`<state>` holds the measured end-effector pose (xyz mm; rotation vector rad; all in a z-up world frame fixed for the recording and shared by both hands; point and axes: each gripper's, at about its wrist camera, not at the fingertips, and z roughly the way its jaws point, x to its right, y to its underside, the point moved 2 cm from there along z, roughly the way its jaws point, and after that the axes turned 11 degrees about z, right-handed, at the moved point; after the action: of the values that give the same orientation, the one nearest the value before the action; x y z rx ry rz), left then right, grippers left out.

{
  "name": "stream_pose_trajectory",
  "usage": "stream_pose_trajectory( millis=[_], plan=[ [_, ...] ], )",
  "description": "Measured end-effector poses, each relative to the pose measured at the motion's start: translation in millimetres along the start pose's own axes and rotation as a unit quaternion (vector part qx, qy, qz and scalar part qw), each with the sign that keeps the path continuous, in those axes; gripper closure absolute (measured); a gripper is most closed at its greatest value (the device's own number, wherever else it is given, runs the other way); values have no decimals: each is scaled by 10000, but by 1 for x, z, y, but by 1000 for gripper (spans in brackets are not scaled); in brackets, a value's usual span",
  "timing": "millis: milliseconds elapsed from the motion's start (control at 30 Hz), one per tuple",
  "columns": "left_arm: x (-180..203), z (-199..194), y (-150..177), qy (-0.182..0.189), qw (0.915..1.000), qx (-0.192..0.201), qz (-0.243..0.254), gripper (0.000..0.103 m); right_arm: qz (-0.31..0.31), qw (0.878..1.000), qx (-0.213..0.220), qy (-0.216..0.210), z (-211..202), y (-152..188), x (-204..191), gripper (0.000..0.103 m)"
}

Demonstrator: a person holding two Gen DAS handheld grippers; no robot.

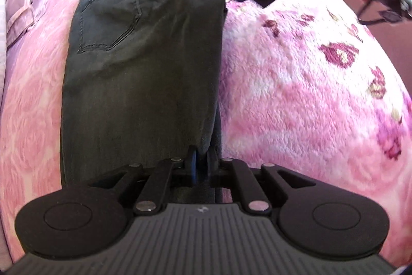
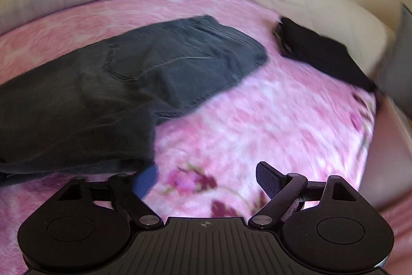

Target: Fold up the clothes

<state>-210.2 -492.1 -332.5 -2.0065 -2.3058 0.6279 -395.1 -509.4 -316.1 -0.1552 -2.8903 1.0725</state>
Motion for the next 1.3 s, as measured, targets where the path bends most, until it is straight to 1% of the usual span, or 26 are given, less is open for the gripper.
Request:
stream_pose_trajectory(
  millis=[33,100,167,200,233,333,400,467,533,567,600,633,667,700,733,767,800,867,900,967,1033,1067,1100,1133,1233,1300],
  plan=[
    [-1,-4,2,33,10000,11,-65,92,218,9997,-66,-98,-6,-1,5,17],
    [-2,-14,6,89,9997,99,-209,91,674,9965,-34,-502,-19,-6,16,17],
    [-5,-25,9,114,9988,249,-414,91,1160,9879,-66,-1032,-23,-16,24,17],
    [-7,-30,11,98,9979,315,-558,91,1399,9827,-151,-1208,-18,-22,29,17],
    [-11,-35,12,72,9969,384,-682,91,1617,9777,-237,-1317,-10,-29,35,17],
    [-23,-41,8,-68,9943,547,-911,91,2111,9657,-250,-1491,20,-57,53,18],
    [-29,-40,-3,-138,9933,675,-930,91,2279,9608,-217,-1567,43,-78,66,19],
    [-34,-33,-22,-172,9920,867,-901,91,2568,9516,-239,-1672,73,-101,84,22],
    [-39,-20,-45,-134,9899,1076,-916,90,2998,9372,-333,-1753,105,-121,105,28],
    [-42,-9,-57,-82,9887,1158,-944,89,3120,9324,-370,-1784,120,-129,114,33],
    [-43,2,-67,-14,9886,1151,-970,89,3220,9283,-409,-1816,134,-137,122,38],
    [-42,15,-73,73,9903,1006,-955,89,3282,9242,-497,-1888,148,-145,128,42],
    [-40,29,-78,163,9919,842,-934,89,3330,9201,-602,-1974,162,-152,133,50],
    [-38,43,-83,252,9932,678,-912,89,3377,9157,-707,-2059,175,-159,138,66],
    [-33,52,-84,243,9949,533,-818,89,3272,9192,-761,-2054,185,-170,139,73],
    [-30,55,-85,182,9952,524,-807,90,3114,9252,-796,-2018,193,-183,140,76],
    [-28,57,-86,114,9952,536,-811,90,3114,9237,-877,-2051,202,-194,141,77],
    [-30,56,-88,125,9943,487,-938,90,2895,9295,-989,-2060,210,-202,139,77],
    [-28,56,-91,97,9950,412,-905,90,2727,9353,-950,-2046,208,-201,136,77],
    [-24,54,-96,26,9964,250,-814,90,2655,9383,-810,-2060,197,-194,138,76],
    [-19,53,-101,-44,9973,88,-723,90,2625,9419,-707,-1974,182,-185,142,71],
    [-17,53,-104,-79,9977,6,-678,90,2538,9463,-680,-1881,172,-180,143,60],
    [-16,51,-102,-93,9970,-91,-767,89,2451,9506,-653,-1788,163,-174,144,56],
    [-14,48,-97,-129,9950,-220,-961,88,2329,9544,-665,-1744,154,-168,143,55],
    [-9,39,-79,-248,9852,-618,-1577,85,1849,9624,-895,-1779,119,-133,134,49],
    [-1,25,-57,-366,9739,-928,-2038,83,1571,9673,-1096,-1665,98,-104,128,41]
  ],
)
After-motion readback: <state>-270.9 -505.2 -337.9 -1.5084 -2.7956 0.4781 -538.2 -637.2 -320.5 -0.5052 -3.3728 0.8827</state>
